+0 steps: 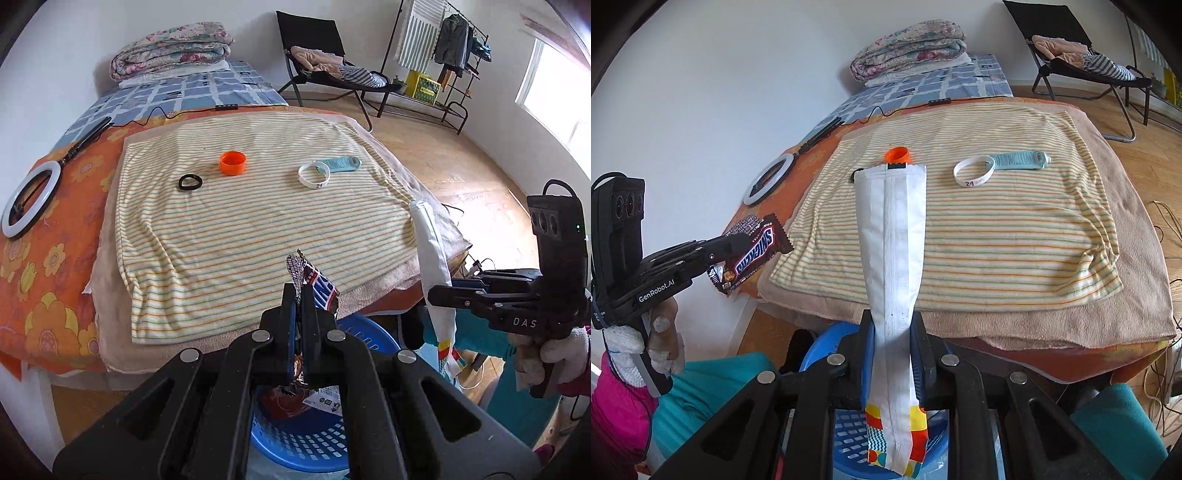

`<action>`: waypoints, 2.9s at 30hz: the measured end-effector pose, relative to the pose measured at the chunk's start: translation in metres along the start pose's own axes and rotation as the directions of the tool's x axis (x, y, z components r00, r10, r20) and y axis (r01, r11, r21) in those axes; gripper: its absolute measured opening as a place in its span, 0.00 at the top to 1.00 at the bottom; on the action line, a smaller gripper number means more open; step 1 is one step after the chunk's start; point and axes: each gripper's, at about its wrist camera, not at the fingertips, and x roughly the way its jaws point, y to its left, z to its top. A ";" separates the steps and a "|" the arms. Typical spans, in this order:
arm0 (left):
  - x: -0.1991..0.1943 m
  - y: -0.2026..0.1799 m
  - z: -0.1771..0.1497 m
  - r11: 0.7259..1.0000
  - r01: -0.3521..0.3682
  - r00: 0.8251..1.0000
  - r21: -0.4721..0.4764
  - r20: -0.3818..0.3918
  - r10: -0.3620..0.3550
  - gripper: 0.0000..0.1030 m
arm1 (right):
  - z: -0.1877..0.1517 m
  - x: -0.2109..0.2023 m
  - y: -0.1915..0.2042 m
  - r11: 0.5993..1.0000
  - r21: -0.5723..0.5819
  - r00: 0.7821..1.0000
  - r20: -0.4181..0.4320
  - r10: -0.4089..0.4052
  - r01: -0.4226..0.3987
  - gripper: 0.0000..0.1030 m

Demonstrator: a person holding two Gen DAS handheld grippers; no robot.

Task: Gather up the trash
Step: 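Carry the wrapper and tube over the blue basket with both tools, then open both tools to drop the wrapper and tube into the basket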

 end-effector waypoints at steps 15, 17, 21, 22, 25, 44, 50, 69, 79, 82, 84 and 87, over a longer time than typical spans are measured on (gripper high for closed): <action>0.021 -0.003 -0.065 0.999 -0.042 0.996 -0.024 -0.076 0.040 1.00 | -0.055 0.024 0.012 1.000 -0.016 0.995 -0.104 0.004 -0.006 0.84; 0.024 -0.002 -0.069 0.999 -0.051 0.995 -0.019 -0.085 0.050 1.00 | -0.058 0.028 0.012 1.000 -0.015 0.994 -0.112 0.002 -0.004 0.84; 0.029 -0.002 -0.075 0.998 -0.060 0.994 -0.024 -0.096 0.057 1.00 | -0.061 0.033 0.013 1.000 -0.018 0.993 -0.119 -0.011 0.009 0.84; 0.030 -0.002 -0.077 0.998 -0.063 0.993 -0.025 -0.098 0.060 1.00 | -0.062 0.033 0.013 1.000 -0.022 0.993 -0.119 -0.017 0.015 0.84; 0.034 -0.002 -0.081 0.997 -0.067 0.992 -0.029 -0.111 0.064 1.00 | -0.065 0.036 0.014 0.999 -0.034 0.993 -0.116 -0.034 0.030 0.84; 0.060 -0.011 -0.100 0.997 -0.066 0.980 -0.036 -0.190 0.058 1.00 | -0.080 0.052 0.023 0.988 -0.121 0.986 -0.130 -0.109 0.093 0.81; 0.063 -0.010 -0.102 0.997 -0.070 0.978 -0.038 -0.202 0.060 1.00 | -0.083 0.057 0.023 0.989 -0.119 0.983 -0.148 -0.104 0.087 0.80; 0.062 -0.005 -0.100 0.991 -0.122 0.976 -0.047 -0.189 0.112 0.45 | -0.082 0.058 0.019 0.986 -0.100 0.979 -0.139 -0.146 0.133 0.25; 0.063 -0.002 -0.099 0.988 -0.140 0.974 -0.061 -0.188 0.126 0.32 | -0.077 0.050 0.017 0.974 -0.100 0.973 -0.094 -0.212 0.203 0.15; 0.064 -0.003 -0.097 0.988 -0.146 0.973 -0.053 -0.191 0.133 0.31 | -0.076 0.049 0.018 0.971 -0.101 0.971 -0.086 -0.224 0.215 0.14; 0.063 -0.003 -0.096 0.988 -0.146 0.973 -0.051 -0.186 0.134 0.31 | -0.076 0.049 0.018 0.968 -0.105 0.968 -0.082 -0.235 0.226 0.14; 0.062 -0.004 -0.095 0.988 -0.148 0.974 -0.051 -0.178 0.137 0.31 | -0.075 0.046 0.020 0.964 -0.116 0.966 -0.072 -0.247 0.238 0.14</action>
